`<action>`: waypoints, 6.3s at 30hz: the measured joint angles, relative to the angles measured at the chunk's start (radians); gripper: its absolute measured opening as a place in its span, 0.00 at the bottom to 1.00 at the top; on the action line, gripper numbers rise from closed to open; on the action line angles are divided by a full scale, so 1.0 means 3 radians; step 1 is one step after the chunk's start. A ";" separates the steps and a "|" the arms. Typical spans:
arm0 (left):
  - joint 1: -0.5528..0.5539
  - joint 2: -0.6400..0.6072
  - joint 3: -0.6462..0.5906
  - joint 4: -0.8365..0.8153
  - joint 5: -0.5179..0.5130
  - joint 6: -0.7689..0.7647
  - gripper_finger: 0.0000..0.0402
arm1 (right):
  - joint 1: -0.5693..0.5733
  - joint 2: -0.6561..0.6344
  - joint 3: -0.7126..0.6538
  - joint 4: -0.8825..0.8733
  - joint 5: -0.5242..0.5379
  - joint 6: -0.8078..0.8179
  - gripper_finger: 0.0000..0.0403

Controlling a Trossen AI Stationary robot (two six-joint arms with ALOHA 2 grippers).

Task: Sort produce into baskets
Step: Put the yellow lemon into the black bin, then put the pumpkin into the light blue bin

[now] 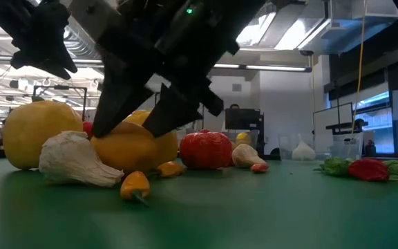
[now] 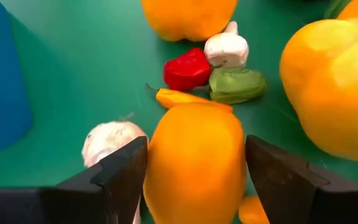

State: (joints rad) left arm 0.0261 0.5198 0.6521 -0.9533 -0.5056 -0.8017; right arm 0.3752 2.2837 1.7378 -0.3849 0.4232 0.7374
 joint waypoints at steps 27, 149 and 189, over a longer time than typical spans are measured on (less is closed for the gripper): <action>0.0000 0.0000 0.0000 -0.0005 0.0001 -0.0119 0.37 | -0.0095 0.0151 0.0010 -0.0094 -0.0205 0.0135 0.44; 0.0000 0.0000 0.0000 -0.0029 -0.0102 -0.0243 0.38 | -0.1489 -0.0627 0.0001 -0.2064 -0.2373 -0.3313 0.76; 0.0000 -0.0001 0.0000 -0.0027 -0.0099 -0.0379 0.38 | -0.1214 -0.0076 0.0425 -0.2017 -0.1822 -0.3457 0.98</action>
State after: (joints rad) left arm 0.0261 0.5194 0.6521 -0.9615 -0.5353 -0.9154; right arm 0.0109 2.2609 1.8652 -0.9900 -0.1233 -0.2998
